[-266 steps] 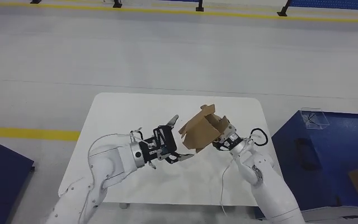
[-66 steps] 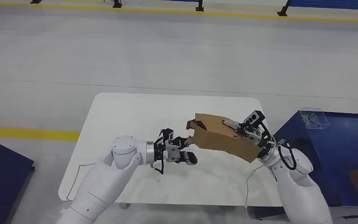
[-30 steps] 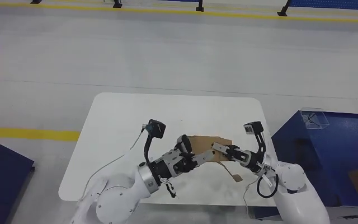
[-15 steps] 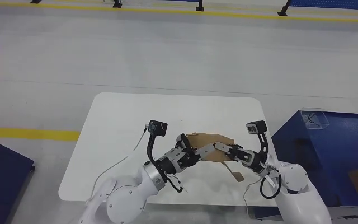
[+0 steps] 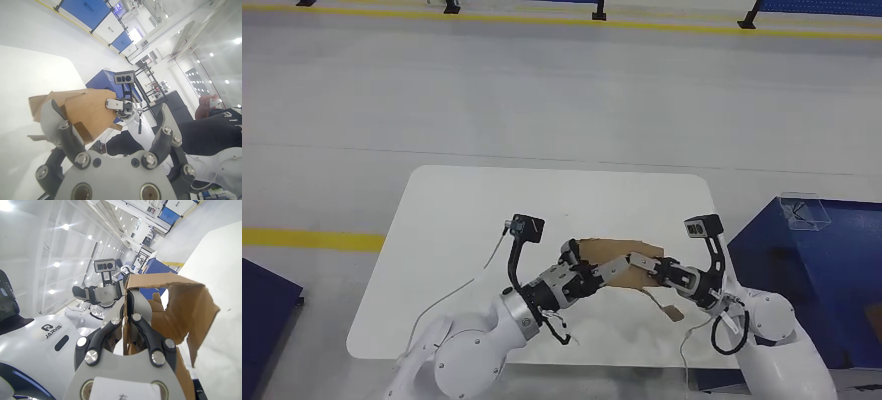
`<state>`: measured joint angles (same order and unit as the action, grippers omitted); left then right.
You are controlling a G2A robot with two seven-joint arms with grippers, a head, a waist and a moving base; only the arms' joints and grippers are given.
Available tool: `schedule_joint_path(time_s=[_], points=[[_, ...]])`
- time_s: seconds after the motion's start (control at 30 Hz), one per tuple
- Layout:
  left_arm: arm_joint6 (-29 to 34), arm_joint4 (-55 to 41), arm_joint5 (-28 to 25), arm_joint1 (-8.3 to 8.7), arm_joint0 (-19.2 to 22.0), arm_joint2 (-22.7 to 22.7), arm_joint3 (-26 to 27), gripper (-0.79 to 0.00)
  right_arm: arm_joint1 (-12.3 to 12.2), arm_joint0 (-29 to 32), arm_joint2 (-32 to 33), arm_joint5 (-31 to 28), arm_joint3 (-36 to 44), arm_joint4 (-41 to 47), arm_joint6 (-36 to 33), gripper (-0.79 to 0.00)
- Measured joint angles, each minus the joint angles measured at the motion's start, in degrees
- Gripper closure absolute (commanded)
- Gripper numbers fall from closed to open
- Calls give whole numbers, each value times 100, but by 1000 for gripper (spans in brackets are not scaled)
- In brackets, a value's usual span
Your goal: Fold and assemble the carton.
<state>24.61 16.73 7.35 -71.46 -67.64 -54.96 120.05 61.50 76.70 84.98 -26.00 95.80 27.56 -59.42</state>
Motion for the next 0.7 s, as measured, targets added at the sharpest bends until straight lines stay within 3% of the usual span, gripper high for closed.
schedule_joint_path(time_s=[0.27,0.5,0.7], points=[[-53,273,-167,-26,-40,141,159,-785,-2,-19,-173,142,3,-157,42,0],[-19,327,-14,-81,73,271,27,-785,-6,-48,-230,407,-1,135,14,0],[-415,353,-76,-39,-300,-164,632,-785,5,-329,-167,1137,-399,1205,-117,0]])
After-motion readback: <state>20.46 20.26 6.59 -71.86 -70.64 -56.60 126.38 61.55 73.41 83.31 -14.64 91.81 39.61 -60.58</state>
